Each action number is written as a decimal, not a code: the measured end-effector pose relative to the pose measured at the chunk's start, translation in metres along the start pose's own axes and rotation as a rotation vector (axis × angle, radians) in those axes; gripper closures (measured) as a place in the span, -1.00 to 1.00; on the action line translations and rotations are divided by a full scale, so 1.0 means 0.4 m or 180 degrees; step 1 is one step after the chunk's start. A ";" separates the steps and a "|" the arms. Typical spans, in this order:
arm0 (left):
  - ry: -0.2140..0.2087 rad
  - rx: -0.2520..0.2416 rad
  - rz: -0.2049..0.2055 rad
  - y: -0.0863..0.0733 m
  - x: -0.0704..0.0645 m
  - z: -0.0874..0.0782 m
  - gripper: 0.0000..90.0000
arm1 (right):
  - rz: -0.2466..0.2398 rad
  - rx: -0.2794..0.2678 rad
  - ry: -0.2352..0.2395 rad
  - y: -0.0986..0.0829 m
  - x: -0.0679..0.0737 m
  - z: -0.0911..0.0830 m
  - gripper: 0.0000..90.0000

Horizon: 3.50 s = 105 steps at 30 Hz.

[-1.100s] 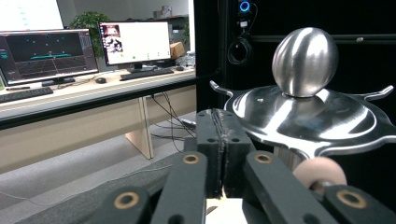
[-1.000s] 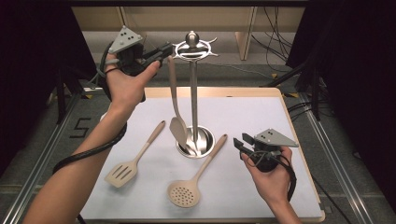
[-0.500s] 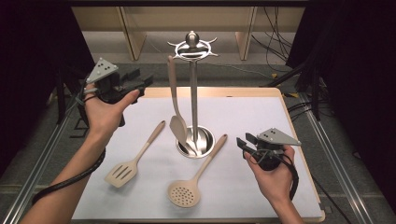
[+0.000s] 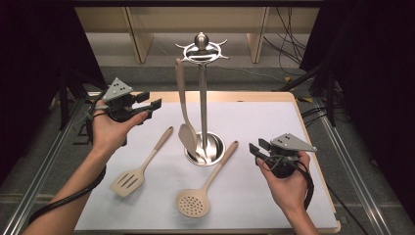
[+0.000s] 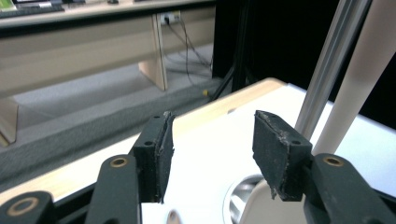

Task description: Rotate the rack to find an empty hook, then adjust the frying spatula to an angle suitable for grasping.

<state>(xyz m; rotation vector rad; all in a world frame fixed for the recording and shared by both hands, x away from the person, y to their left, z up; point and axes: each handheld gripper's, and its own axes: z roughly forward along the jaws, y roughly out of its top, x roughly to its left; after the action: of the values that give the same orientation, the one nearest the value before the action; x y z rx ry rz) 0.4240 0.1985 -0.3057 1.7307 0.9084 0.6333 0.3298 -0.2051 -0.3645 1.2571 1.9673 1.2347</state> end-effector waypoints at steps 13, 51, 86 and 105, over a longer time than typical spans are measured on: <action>0.0055 0.1481 0.0095 -0.098 0.042 0.075 0.11 | 0.0085 -0.0021 0.0017 -0.001 -0.019 -0.003 0.39; 0.0097 0.3461 -0.0063 -0.323 0.083 0.240 0.22 | 0.0054 0.0175 0.0012 0.002 -0.015 0.001 0.39; 0.0060 0.3282 -0.0275 -0.326 0.093 0.201 0.74 | -0.0079 0.0024 -0.0046 0.008 -0.033 -0.012 0.42; 0.0090 0.1929 -0.0316 -0.290 0.083 0.079 0.74 | -0.0010 0.0028 -0.0013 0.006 -0.019 -0.007 0.43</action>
<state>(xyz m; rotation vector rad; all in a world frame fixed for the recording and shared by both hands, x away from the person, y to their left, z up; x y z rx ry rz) 0.4357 0.2290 -0.4261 2.1906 1.2883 0.3298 0.3321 -0.2128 -0.3614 1.2592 1.9730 1.2224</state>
